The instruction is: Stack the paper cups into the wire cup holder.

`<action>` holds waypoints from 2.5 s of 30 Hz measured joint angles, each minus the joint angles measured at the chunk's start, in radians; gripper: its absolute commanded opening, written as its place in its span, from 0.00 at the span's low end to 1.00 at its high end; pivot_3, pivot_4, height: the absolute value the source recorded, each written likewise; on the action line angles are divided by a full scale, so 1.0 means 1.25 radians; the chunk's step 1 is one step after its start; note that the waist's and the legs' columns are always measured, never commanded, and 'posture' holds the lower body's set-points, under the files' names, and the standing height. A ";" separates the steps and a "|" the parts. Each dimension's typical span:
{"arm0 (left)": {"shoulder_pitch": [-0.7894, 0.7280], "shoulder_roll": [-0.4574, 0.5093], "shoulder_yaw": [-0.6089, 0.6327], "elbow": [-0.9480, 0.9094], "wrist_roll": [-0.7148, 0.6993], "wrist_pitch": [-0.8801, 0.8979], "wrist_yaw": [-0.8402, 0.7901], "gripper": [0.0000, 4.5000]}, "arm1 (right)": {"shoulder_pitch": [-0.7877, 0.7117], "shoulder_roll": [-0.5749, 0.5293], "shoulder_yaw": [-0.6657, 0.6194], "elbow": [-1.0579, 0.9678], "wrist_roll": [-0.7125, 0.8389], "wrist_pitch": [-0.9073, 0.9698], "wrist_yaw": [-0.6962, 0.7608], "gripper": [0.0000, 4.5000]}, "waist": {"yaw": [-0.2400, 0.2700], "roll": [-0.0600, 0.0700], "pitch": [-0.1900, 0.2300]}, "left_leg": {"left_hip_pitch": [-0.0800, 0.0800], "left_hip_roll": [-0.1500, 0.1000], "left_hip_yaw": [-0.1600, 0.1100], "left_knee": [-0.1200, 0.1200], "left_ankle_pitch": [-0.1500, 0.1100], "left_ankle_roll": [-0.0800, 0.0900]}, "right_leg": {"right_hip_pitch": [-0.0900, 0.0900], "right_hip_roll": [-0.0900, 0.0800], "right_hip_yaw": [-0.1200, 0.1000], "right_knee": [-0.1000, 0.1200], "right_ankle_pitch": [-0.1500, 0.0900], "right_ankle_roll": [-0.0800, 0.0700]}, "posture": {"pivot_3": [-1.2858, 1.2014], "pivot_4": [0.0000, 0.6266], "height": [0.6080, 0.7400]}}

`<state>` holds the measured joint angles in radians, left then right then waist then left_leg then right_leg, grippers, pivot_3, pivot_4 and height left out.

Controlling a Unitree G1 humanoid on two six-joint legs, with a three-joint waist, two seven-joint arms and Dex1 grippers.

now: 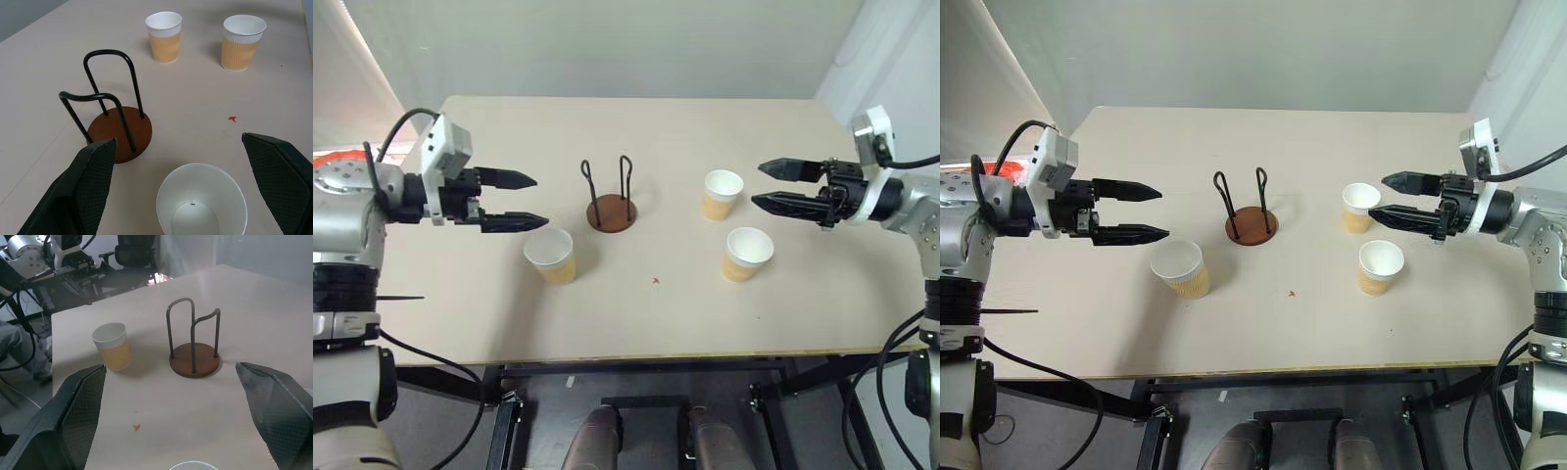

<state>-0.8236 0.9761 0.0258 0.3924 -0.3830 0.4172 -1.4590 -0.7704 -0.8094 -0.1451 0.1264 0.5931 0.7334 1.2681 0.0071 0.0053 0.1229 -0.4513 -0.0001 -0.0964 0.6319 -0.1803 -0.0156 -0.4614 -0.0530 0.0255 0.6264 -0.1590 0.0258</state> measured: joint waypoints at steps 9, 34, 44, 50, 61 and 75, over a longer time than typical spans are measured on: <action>-0.002 -0.037 -0.001 0.002 0.030 -0.019 0.067 0.99 | -0.001 0.002 0.000 -0.010 0.010 0.000 -0.005 1.00 | 0.001 0.000 0.000 | 0.000 0.000 0.000 0.001 0.001 0.001 | 0.001 0.000 0.000 0.000 -0.001 0.001 | 0.52 0.24 1.00; -0.243 -0.396 -0.136 0.427 0.252 -0.126 0.314 0.87 | 0.102 0.068 -0.007 -0.287 0.125 0.087 -0.200 1.00 | 0.011 0.000 0.000 | -0.002 -0.003 0.002 0.012 0.000 0.006 | 0.007 -0.001 0.001 -0.003 0.004 0.015 | 0.52 0.24 1.00; -0.258 -0.435 -0.097 0.517 0.258 -0.184 0.337 0.10 | 0.118 0.046 -0.025 -0.305 0.142 0.089 -0.231 1.00 | 0.013 0.000 0.000 | -0.002 -0.004 0.002 0.012 0.001 0.008 | 0.009 -0.001 0.003 -0.010 0.007 0.021 | 0.52 0.24 1.00; -0.265 -0.440 -0.083 0.491 0.237 -0.183 0.277 0.00 | 0.119 0.029 -0.025 -0.314 0.153 0.088 -0.230 1.00 | 0.015 0.000 0.000 | -0.004 -0.005 0.002 0.012 0.000 0.010 | 0.010 -0.001 0.003 -0.013 0.007 0.022 | 0.52 0.24 1.00; -0.115 -0.395 -0.165 -0.091 0.141 0.080 0.138 0.00 | 0.177 -0.074 0.017 -0.313 0.149 0.088 -0.122 1.00 | 0.017 0.000 0.000 | -0.005 -0.005 0.004 0.014 0.000 0.010 | 0.010 -0.002 0.003 -0.013 0.005 0.026 | 0.52 0.24 1.00; 0.087 -0.355 -0.286 -0.472 0.120 0.278 0.265 0.14 | 0.234 -0.112 0.093 -0.326 0.078 0.038 -0.050 1.00 | 0.017 0.000 0.000 | 0.001 -0.004 0.004 0.015 0.001 0.011 | 0.015 -0.002 0.004 -0.012 0.010 0.020 | 0.52 0.24 1.00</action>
<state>-0.7148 0.5320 -0.3320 -0.1971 -0.2333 0.7644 -1.1279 -0.4774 -0.9488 -0.0287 -0.2813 0.6904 0.7808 1.2052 0.0285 0.0052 0.1229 -0.4501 -0.0056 -0.0916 0.6501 -0.1785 -0.0019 -0.4432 -0.0559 0.0302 0.6108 -0.1470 0.0502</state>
